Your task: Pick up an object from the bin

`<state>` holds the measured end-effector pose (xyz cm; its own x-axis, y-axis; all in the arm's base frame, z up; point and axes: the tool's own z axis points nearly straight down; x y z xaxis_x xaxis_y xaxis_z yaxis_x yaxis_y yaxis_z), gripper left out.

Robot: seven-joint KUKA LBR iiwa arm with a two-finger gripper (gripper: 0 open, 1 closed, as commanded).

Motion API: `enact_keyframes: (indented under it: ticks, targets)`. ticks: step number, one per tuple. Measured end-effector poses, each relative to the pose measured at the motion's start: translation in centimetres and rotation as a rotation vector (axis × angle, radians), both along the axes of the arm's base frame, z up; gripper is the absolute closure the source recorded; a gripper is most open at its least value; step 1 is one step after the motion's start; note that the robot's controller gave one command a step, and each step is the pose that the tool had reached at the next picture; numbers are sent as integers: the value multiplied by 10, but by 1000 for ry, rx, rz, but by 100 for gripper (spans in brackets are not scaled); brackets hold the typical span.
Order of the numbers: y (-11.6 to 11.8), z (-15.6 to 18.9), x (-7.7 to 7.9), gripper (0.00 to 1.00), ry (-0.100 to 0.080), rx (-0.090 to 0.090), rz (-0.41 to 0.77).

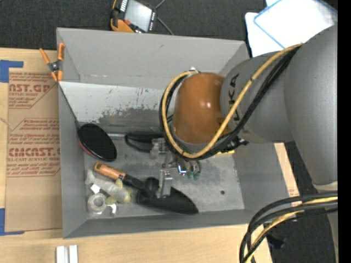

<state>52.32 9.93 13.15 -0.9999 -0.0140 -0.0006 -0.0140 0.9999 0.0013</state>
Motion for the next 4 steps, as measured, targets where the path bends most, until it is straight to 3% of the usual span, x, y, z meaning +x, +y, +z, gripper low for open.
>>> enact_keyframes:
  ticks: [1,2,4]
  targets:
    - [27,-38,-26,0,4,3,24]
    - [-20,-62,-43,100,-9,1,15]
    - [-20,-62,-43,100,-8,2,15]
